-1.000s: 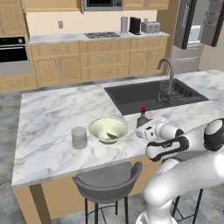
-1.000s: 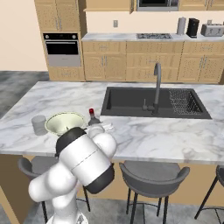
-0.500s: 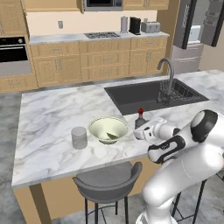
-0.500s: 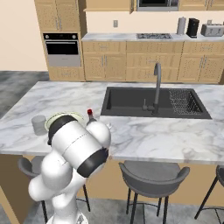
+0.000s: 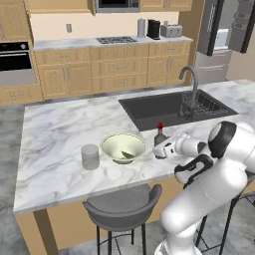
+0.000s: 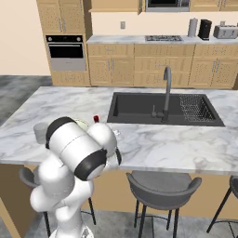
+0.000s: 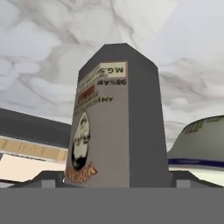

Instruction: There is a bowl on the dining counter. Grab a lemon wedge from the fridge and place it in the bowl. Then get the liquor bottle and glass cup from the cabinet and place them next to the bowl.

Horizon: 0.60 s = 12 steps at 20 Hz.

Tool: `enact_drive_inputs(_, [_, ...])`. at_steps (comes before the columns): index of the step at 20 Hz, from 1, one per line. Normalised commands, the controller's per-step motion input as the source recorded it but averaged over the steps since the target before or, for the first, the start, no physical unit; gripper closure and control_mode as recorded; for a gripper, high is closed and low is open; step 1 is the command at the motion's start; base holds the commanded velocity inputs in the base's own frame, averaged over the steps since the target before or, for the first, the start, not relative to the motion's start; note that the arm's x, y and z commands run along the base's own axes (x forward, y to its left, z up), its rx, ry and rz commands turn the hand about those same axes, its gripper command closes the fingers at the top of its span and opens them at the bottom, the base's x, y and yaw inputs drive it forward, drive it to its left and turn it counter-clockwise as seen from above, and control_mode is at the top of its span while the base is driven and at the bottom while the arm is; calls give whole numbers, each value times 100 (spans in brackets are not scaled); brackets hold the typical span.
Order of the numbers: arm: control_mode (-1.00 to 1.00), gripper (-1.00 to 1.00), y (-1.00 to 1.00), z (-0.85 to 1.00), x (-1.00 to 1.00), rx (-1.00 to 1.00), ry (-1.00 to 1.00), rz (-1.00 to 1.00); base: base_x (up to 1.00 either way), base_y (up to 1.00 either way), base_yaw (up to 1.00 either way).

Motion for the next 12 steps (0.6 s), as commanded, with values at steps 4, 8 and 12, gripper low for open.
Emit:
enact_drive_inputs(4, [-100, -100, 0, 0, 0, 0, 0, 0, 0, 0, 0])
enact_drive_inputs(8, [-100, -100, 0, 11, -4, 0, 0, 0, 0, 0, 0])
enact_drive_inputs(12, [-100, -100, 0, 23, -17, 0, 0, 0, 0, 0, 0])
